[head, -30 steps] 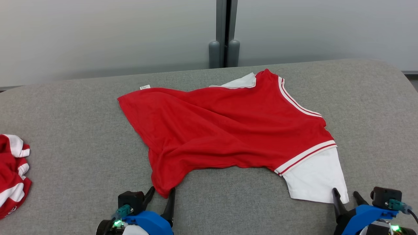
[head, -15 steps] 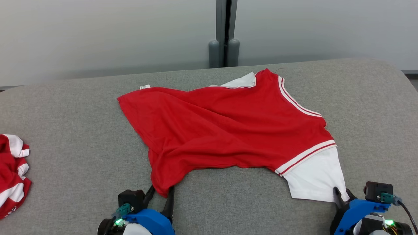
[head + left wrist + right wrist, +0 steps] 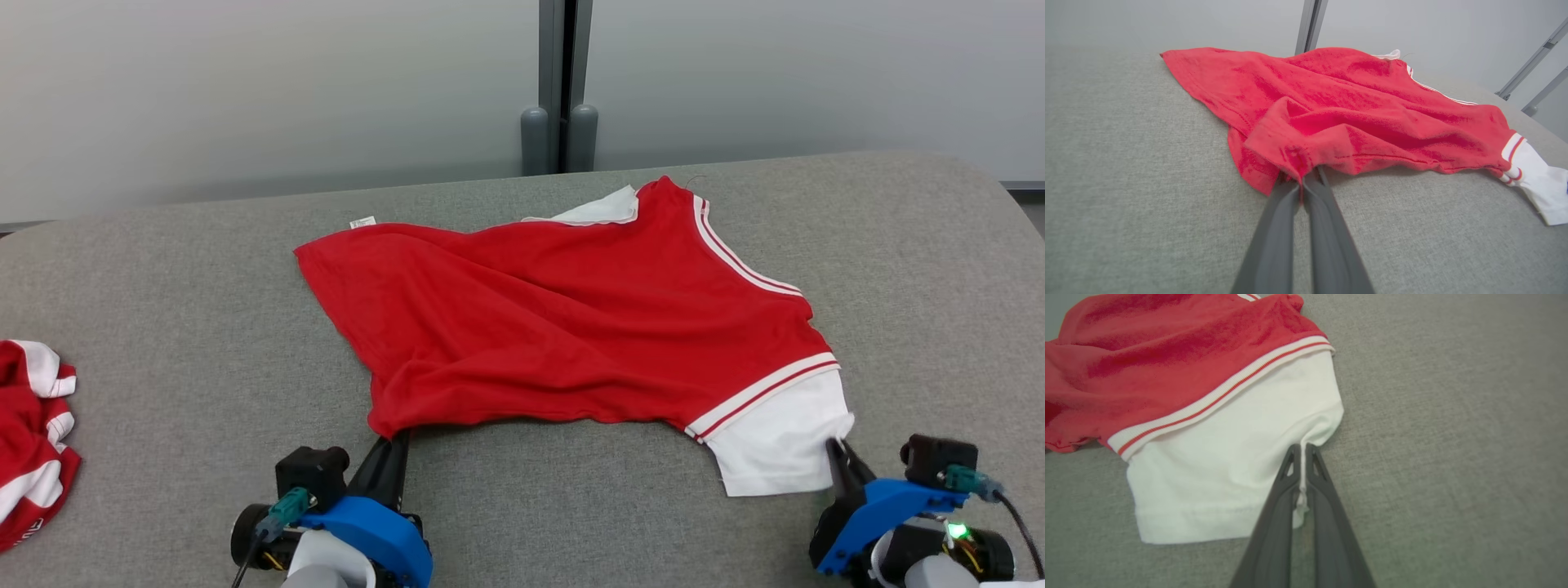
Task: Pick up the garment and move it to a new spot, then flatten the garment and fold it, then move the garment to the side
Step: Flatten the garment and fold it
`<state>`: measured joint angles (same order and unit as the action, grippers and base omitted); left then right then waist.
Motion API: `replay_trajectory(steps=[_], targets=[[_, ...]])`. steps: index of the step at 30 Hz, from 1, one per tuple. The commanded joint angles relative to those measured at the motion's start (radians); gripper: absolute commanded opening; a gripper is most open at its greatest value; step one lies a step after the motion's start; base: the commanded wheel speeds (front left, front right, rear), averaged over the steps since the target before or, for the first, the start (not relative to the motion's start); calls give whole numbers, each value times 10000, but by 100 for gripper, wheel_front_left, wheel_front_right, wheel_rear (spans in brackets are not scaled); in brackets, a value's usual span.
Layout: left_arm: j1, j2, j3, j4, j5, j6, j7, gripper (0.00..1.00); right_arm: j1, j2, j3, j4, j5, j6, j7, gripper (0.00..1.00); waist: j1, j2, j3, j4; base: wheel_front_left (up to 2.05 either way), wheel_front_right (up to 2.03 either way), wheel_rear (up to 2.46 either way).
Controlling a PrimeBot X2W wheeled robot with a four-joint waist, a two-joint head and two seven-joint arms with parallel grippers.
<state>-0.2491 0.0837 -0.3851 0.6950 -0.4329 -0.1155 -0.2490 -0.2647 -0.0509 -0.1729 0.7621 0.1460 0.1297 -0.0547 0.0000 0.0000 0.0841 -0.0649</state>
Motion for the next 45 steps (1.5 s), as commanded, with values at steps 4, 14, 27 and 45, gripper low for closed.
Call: replay_trajectory(steps=[4,14,27,45], targets=[[154,424,51,-1072,0,-67,-80,0,233,-12,-103,-1705,448,11,18,0,0,0,-108,-27,0,0,0],[434,1666,313,-5005,-679,-91,1367,0,991,-13,-480,-7305,1431,11,1284,0,0,0,-137,-149,0,0,0],[-172,3253,1401,-10364,-1500,629,4326,0,-436,-511,-812,-12409,929,11,3623,0,0,0,660,-341,0,0,0],[-6575,3867,1619,-5850,-722,362,5147,0,-8104,-1986,1753,-5570,917,11,1872,0,0,0,3634,-979,0,0,0]])
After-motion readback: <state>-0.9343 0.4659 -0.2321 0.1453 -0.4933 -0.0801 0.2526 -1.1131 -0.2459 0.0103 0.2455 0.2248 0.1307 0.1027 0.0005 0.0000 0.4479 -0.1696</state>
